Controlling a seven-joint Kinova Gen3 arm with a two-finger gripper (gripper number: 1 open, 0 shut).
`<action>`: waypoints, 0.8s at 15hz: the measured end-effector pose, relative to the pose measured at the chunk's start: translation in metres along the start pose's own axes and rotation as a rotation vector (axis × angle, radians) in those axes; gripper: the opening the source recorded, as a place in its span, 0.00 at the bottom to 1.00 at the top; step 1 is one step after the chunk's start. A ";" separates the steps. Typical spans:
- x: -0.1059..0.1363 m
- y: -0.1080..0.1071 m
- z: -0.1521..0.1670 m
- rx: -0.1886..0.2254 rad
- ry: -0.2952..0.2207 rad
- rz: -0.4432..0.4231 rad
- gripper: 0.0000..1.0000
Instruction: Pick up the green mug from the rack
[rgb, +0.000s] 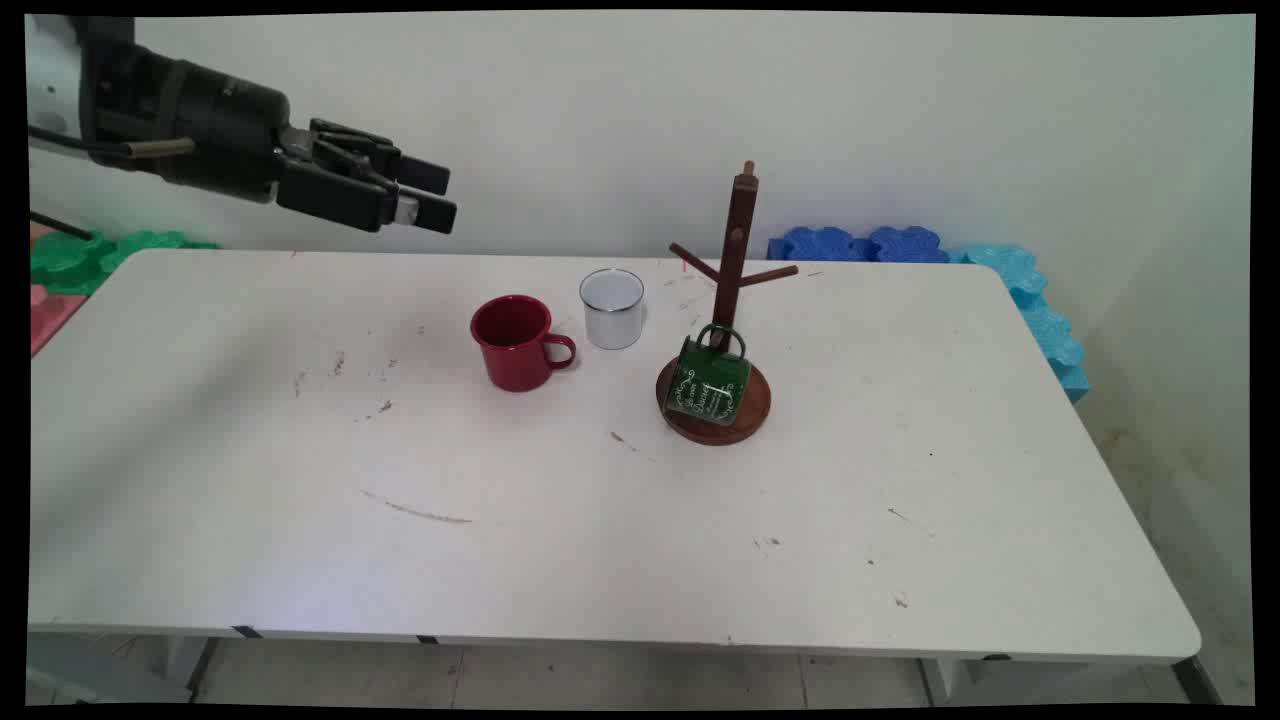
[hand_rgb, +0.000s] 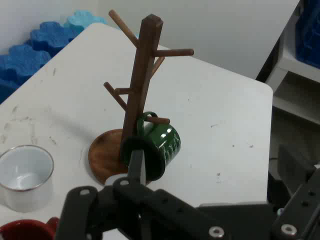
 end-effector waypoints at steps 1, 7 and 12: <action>0.000 0.000 0.001 -0.002 -0.007 0.000 1.00; 0.001 -0.004 0.011 -0.004 -0.076 -0.005 1.00; -0.001 -0.008 0.031 0.010 -0.143 -0.021 1.00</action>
